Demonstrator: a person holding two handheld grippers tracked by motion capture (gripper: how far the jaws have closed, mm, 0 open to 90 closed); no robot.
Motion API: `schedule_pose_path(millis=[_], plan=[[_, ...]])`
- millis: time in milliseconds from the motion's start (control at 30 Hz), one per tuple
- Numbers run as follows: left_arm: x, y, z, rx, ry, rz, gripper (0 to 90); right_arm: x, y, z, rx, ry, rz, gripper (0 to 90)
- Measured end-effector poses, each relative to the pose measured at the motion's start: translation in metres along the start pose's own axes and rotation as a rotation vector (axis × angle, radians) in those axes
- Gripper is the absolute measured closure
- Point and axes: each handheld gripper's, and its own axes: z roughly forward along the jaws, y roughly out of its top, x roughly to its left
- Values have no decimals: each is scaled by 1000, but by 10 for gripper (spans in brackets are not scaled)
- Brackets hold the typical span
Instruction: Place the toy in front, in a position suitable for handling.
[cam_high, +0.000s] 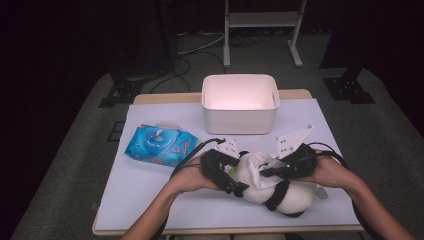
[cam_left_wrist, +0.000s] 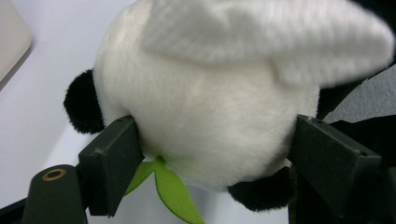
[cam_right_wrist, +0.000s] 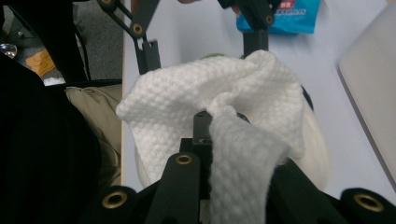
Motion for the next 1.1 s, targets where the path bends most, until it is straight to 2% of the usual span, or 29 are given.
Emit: schedule_pose_path(millis=[300,467,600,767,933,1100], plan=[[1,-2,0,-2,2,-12,175,-4,-28,-11,5,-31,62,819],[-2,1,1,-4,8,-11,175,-10,-34,-16,4,-49,83,819],[-3,5,0,-7,7,2,175,-12,-26,-16,-6,-57,82,819],[-8,10,-1,-3,13,19,175,-16,-7,-11,-7,-44,43,819],[-8,10,-1,7,14,25,175,-17,12,-2,6,-27,14,819],[-7,5,-1,14,15,19,175,-18,21,8,6,-7,0,819]])
